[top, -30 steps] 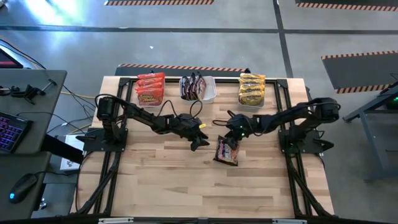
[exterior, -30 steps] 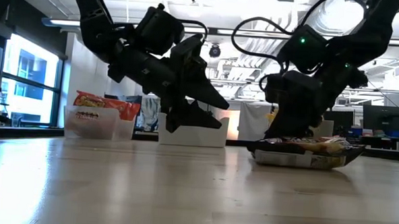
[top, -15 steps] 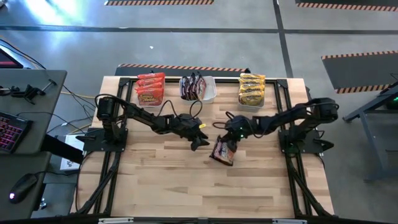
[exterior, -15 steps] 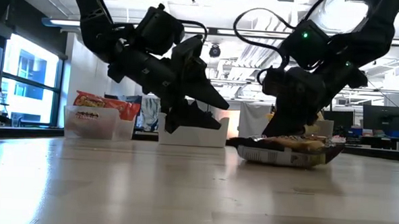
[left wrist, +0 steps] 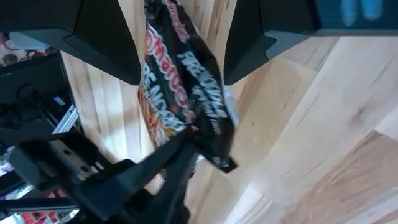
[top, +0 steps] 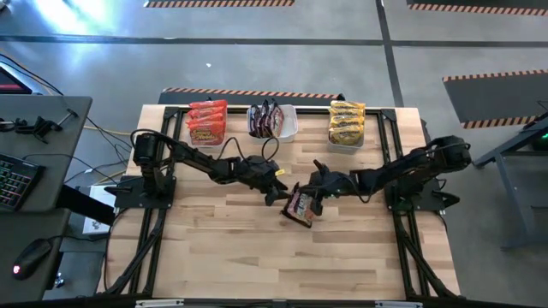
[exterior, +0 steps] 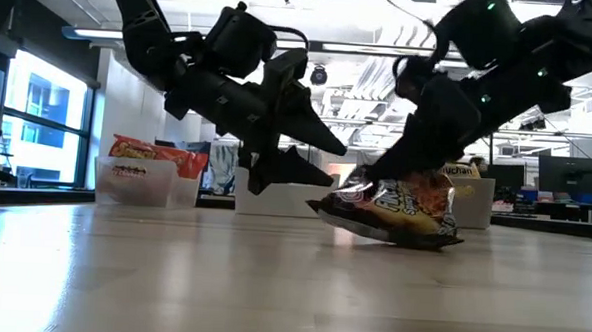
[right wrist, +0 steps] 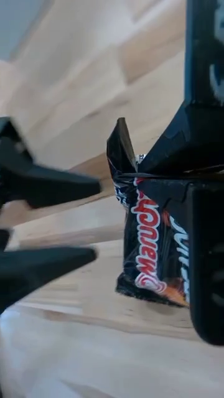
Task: Sort Maruchan noodles
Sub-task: Put the black noodle pack into the white bin
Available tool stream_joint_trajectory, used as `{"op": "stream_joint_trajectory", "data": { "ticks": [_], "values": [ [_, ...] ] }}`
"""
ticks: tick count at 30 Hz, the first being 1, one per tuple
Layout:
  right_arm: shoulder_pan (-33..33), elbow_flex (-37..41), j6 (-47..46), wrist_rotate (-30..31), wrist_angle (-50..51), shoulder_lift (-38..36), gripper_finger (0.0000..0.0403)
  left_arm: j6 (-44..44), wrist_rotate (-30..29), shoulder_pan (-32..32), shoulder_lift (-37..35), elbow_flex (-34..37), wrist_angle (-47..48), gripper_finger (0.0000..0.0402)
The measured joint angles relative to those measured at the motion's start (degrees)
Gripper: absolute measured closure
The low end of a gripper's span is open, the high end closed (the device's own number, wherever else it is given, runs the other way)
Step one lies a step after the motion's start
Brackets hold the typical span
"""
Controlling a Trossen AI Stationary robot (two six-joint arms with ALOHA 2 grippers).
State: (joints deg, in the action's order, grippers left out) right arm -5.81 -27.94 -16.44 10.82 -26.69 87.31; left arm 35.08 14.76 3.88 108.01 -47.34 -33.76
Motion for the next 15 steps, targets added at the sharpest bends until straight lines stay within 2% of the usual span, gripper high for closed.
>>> {"op": "stream_joint_trajectory", "data": {
  "ticks": [8,15],
  "values": [
    [-5.1,0.0,3.8,10.1,-4.3,0.0,0.0403,-1.7,-0.8,0.3,0.0,-0.1,1.9,0.0178],
    [-6.4,0.0,5.0,12.8,-7.7,-0.1,0.0402,-3.9,-0.9,0.1,0.0,-0.1,1.7,0.0178]
  ]
}}
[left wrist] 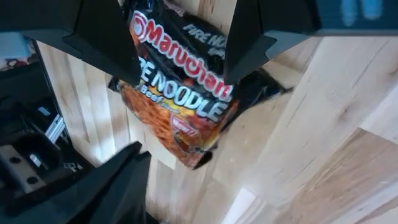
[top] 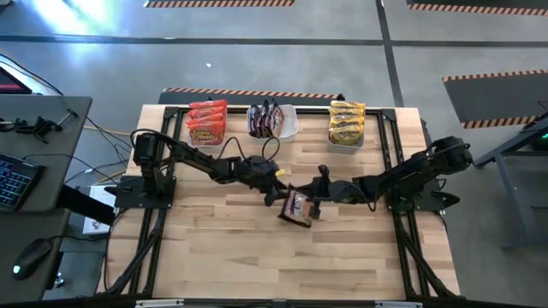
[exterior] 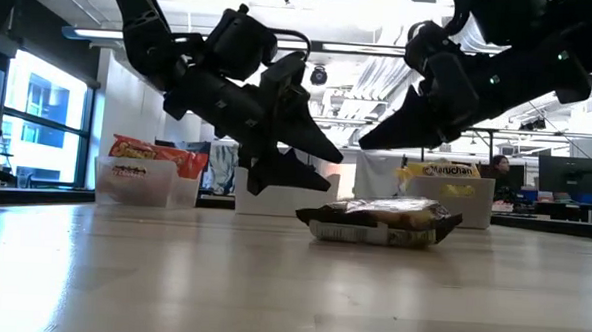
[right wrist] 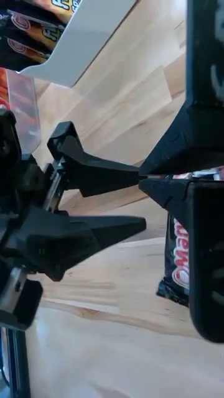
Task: Sort Maruchan noodles
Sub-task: Put the black noodle pack into the white bin
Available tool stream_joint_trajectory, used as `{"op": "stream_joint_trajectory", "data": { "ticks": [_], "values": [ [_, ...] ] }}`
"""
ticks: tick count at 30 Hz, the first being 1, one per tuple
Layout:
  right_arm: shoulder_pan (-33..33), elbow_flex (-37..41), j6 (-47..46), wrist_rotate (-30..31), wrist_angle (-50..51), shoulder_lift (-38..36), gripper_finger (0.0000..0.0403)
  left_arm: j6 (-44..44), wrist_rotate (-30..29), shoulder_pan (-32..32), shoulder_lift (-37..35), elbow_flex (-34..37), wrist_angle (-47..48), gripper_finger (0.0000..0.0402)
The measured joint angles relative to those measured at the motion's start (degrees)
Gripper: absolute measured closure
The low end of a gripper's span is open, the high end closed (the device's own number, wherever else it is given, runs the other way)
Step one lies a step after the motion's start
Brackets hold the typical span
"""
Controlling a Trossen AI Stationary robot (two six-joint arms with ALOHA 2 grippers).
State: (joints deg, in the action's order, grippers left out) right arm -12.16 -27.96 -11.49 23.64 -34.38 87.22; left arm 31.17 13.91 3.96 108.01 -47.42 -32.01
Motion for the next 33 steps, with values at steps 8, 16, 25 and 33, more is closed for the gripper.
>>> {"op": "stream_joint_trajectory", "data": {
  "ticks": [8,16,25,33],
  "values": [
    [0.0,0.0,1.3,0.3,-0.8,0.0,0.0402,-3.4,0.6,-0.1,0.0,0.0,-0.6,0.0178],
    [0.2,0.0,1.4,0.3,0.1,0.0,0.0403,-3.4,0.7,-0.3,0.0,0.0,1.3,0.0179],
    [2.1,-0.1,4.6,0.2,3.6,-0.5,0.0403,-4.4,8.0,-1.2,0.0,0.0,4.8,0.0179],
    [2.1,-0.1,7.8,1.5,2.9,-0.4,0.0403,-10.3,3.4,-5.7,0.0,0.0,8.2,0.0179]
  ]
}}
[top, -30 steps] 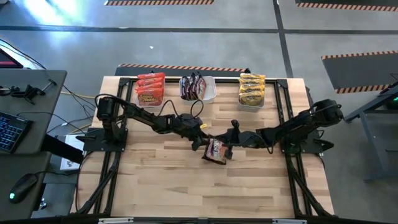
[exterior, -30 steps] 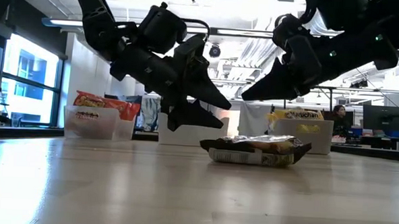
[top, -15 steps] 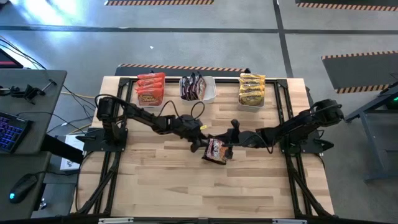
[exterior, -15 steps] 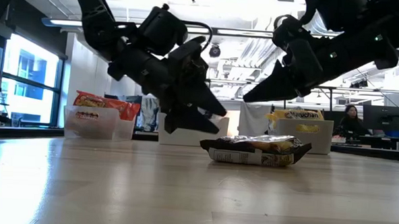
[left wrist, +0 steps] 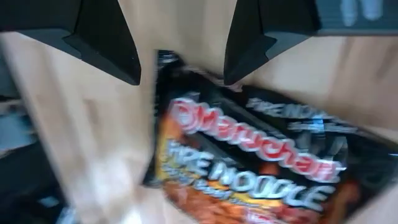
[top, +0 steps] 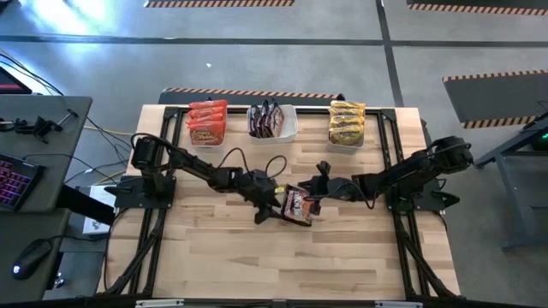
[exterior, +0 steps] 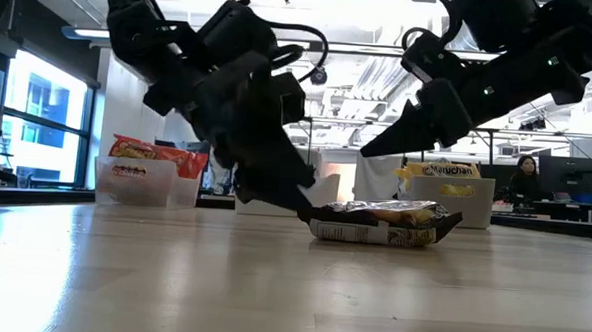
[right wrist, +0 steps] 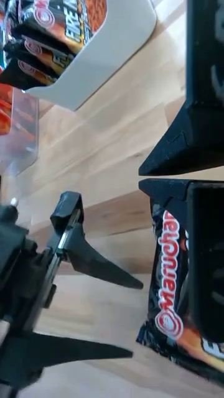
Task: Sort Maruchan noodles
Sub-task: Put the black noodle pack into the white bin
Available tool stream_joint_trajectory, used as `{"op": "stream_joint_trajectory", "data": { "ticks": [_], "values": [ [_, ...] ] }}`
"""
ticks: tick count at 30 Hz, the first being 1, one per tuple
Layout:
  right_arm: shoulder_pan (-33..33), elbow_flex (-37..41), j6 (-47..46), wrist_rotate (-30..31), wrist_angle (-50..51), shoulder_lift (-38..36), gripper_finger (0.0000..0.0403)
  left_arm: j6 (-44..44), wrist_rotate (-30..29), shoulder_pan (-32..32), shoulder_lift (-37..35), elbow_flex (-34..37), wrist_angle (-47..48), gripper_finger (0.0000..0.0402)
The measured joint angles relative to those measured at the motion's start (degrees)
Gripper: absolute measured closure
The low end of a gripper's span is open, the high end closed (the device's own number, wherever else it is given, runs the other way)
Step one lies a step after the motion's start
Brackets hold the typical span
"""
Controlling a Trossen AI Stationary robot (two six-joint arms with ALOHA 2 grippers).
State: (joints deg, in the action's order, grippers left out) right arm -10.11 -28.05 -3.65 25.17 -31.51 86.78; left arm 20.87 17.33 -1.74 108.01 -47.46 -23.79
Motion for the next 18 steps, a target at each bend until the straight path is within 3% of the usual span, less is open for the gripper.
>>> {"op": "stream_joint_trajectory", "data": {
  "ticks": [5,11,14,18],
  "values": [
    [0.0,0.0,1.1,1.4,0.0,0.0,0.0403,-1.2,-8.9,-0.7,0.0,0.0,1.9,0.0183],
    [0.0,0.0,1.1,1.3,0.1,0.0,0.0403,-3.6,-15.8,-0.2,0.0,0.0,3.1,0.0219],
    [0.0,0.0,1.1,1.3,0.2,0.0,0.0403,-4.5,-15.9,0.8,0.0,0.0,3.0,0.0245],
    [0.0,0.0,1.1,1.3,1.1,0.0,0.0403,-4.2,-10.9,2.2,-2.5,-0.1,4.5,0.0287]
  ]
}}
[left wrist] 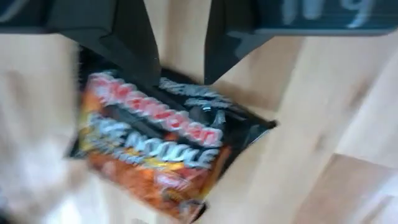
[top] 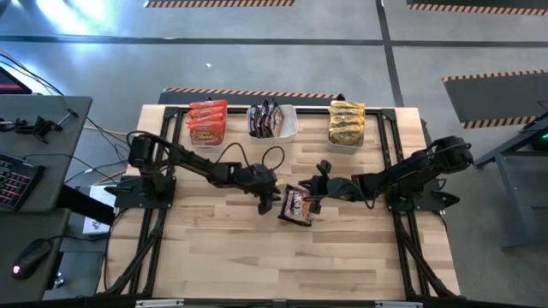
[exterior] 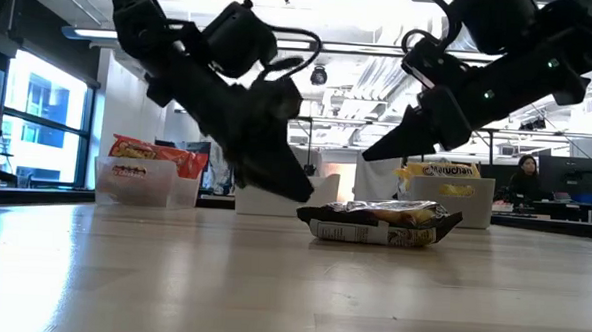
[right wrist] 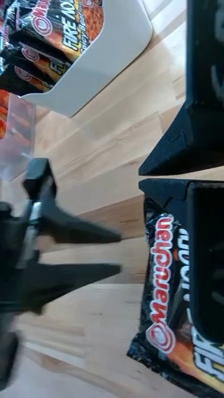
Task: Sort Maruchan noodles
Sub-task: Put the black noodle pack into the white bin
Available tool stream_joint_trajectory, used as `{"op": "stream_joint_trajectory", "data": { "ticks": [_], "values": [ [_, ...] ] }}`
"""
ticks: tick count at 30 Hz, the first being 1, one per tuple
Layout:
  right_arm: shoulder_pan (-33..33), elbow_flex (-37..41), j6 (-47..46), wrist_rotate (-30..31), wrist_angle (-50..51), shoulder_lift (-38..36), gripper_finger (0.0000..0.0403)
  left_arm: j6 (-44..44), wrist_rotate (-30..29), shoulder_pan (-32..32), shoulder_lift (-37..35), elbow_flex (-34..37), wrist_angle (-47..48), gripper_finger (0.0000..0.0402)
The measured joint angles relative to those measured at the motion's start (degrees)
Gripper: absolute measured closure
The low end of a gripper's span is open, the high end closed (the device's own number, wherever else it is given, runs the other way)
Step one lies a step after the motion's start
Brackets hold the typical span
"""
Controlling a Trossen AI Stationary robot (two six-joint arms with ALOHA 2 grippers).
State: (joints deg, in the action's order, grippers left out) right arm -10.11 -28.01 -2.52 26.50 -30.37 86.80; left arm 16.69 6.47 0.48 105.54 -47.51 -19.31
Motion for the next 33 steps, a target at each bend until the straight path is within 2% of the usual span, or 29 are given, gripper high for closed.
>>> {"op": "stream_joint_trajectory", "data": {
  "ticks": [4,8,15,19,22,33],
  "values": [
    [0.0,0.0,0.1,0.1,1.4,0.0,0.0403,3.2,5.5,-0.3,-1.5,0.0,1.4,0.0311],
    [0.0,0.0,0.5,0.4,1.8,0.0,0.0403,4.9,8.9,-2.9,-0.7,0.0,1.1,0.0290],
    [0.0,0.0,0.0,0.4,2.3,0.0,0.0403,5.2,4.9,-6.5,1.0,0.1,0.2,0.0209],
    [0.0,0.0,0.0,0.4,2.3,0.0,0.0403,3.6,1.0,-7.6,1.0,0.1,-1.3,0.0180],
    [0.0,0.0,0.0,0.4,2.3,0.0,0.0403,2.7,-1.9,-7.8,1.0,0.1,-1.4,0.0175],
    [0.0,0.0,-0.4,0.3,1.3,0.0,0.0403,2.2,-5.1,-9.1,1.8,0.0,-3.0,0.0181]
  ]
}}
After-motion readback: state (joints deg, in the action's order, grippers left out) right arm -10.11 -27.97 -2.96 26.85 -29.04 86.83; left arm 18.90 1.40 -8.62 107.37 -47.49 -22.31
